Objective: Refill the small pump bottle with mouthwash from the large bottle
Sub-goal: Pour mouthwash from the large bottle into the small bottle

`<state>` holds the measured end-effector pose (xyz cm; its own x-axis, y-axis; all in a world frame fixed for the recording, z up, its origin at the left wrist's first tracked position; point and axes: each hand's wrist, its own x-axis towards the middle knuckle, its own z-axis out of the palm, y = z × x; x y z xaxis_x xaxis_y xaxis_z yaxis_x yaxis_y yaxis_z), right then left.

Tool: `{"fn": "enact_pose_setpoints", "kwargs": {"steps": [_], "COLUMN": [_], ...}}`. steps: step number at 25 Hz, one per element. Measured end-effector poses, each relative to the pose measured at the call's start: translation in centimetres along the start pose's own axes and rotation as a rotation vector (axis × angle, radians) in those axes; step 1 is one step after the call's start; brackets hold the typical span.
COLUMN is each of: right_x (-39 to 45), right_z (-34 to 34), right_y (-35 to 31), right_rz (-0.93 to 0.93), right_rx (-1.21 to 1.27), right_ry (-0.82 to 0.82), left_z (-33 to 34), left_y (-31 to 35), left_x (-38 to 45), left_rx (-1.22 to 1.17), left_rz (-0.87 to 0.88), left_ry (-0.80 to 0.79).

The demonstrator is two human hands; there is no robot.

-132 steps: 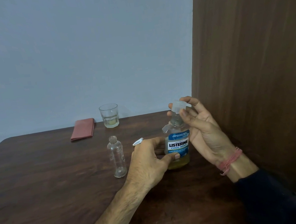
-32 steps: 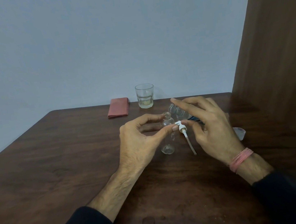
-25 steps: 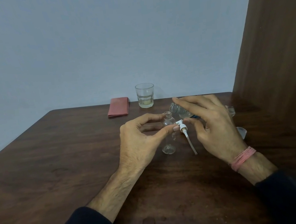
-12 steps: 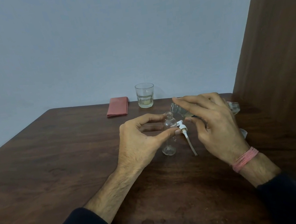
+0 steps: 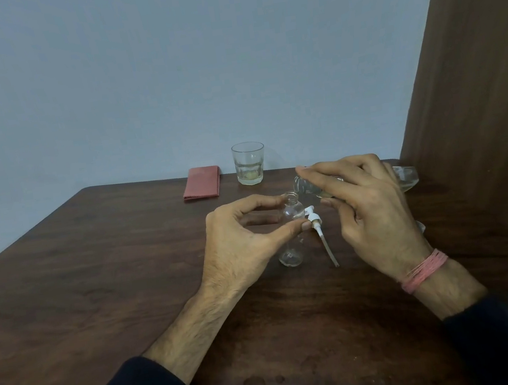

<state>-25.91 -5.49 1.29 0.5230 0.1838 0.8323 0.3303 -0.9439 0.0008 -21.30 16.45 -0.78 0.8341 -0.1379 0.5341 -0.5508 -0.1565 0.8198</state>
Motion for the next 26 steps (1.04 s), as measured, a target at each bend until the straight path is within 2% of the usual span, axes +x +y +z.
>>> {"fn": "enact_pose_setpoints", "kwargs": {"steps": [26], "right_x": [0.51], "right_z": [-0.64], "right_y": [-0.51], "right_rz": [-0.069], "right_rx": [-0.099], "right_ry": [0.019], "left_z": [-0.09], "left_y": [0.09], "left_x": [0.02], "left_rx": [-0.011], "left_rz": [0.003], "left_ry": [-0.023]}}
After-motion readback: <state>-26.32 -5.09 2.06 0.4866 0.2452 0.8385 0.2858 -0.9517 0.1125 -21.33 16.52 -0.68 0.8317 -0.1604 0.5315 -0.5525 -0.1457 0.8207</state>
